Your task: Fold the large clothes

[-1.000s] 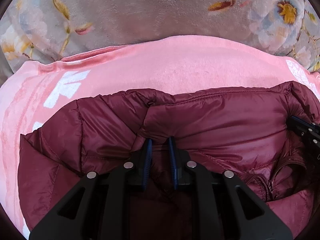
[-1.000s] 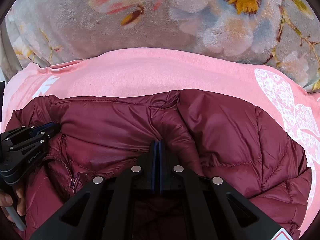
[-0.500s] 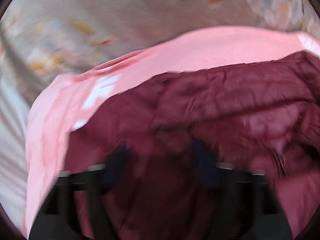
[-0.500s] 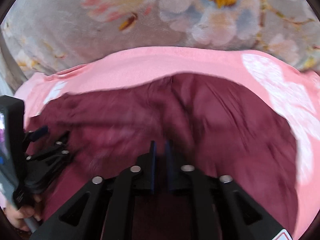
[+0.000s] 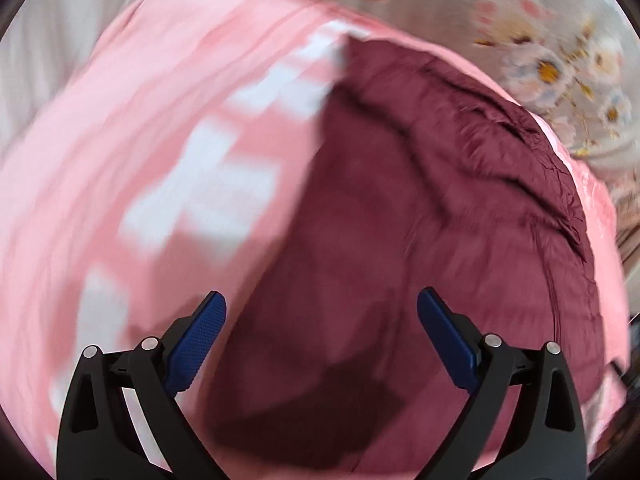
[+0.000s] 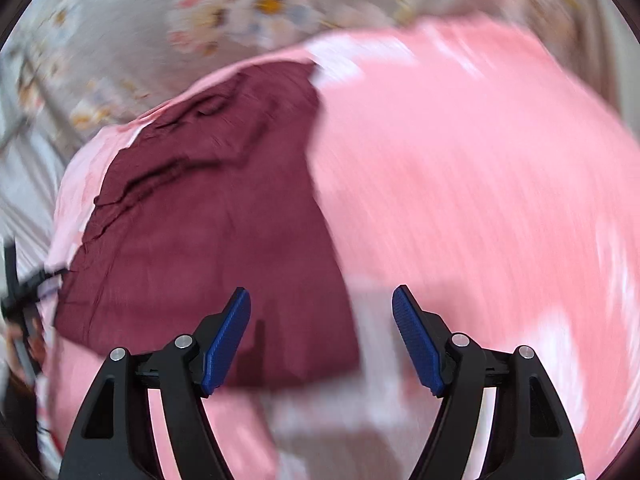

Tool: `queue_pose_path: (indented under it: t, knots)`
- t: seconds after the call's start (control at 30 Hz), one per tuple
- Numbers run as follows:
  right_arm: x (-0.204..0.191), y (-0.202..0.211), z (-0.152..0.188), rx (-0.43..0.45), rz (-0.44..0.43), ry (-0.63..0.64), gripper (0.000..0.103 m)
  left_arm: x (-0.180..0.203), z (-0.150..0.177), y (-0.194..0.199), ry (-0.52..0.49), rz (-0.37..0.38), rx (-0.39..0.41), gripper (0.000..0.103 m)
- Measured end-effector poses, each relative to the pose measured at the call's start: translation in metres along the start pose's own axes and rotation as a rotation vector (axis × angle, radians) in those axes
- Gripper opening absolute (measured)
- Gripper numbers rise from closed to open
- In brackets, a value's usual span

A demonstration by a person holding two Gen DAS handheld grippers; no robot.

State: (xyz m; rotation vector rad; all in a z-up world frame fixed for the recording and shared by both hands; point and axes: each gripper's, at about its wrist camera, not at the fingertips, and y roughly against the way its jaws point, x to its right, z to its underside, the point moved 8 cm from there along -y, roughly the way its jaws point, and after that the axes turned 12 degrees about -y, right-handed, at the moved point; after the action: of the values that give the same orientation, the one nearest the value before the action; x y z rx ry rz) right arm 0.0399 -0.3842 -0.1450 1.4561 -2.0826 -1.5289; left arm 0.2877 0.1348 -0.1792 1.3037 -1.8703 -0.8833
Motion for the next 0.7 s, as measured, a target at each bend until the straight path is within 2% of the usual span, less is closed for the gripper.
queue_pose_path:
  t: [0.07,0.13,0.2,0.27,0.33,0.37,0.4,0.43,0.47,0.5,0.57,0.7]
  knots:
    - [0.015,0.001,0.019,-0.033,-0.052,-0.079,0.072,-0.002,0.019,0.007,0.025,0.029,0.014,0.094]
    - [0.015,0.008,0.024,0.019,-0.095,-0.104,0.075,0.003,0.028,0.018,0.015,0.023,0.044,0.094]
    - [0.01,0.007,0.023,0.041,-0.125,-0.125,0.077,0.011,0.033,0.021,0.036,0.064,0.056,0.093]
    - [0.005,0.0,0.02,0.046,-0.171,-0.175,0.077,0.015,0.03,0.019,0.034,0.041,0.064,0.086]
    - [-0.002,-0.007,0.014,0.063,-0.175,-0.204,0.074,0.017,0.03,0.017,0.026,-0.002,0.065,0.065]
    - [-0.006,-0.01,0.012,0.07,-0.17,-0.199,0.057,0.019,0.029,0.018,0.031,-0.001,0.071,0.061]
    - [-0.013,-0.015,0.011,0.061,-0.167,-0.187,0.026,0.022,0.029,0.019,0.038,0.013,0.071,0.047]
    - [-0.015,-0.019,0.012,0.035,-0.165,-0.186,0.018,0.024,0.028,0.02,0.043,0.033,0.07,0.035]
    - [-0.017,-0.021,0.017,0.012,-0.187,-0.201,0.011,0.026,0.028,0.022,0.047,0.043,0.07,0.029]
    - [-0.018,-0.018,0.018,0.011,-0.201,-0.213,0.009,0.026,0.028,0.028,0.046,0.03,0.077,0.015]
    - [-0.021,-0.007,0.021,0.026,-0.21,-0.197,0.005,0.026,0.028,0.042,0.042,0.044,0.098,0.011]
    - [-0.03,0.049,0.03,0.088,-0.286,-0.114,0.003,0.029,0.04,0.098,0.027,0.119,0.169,0.007]
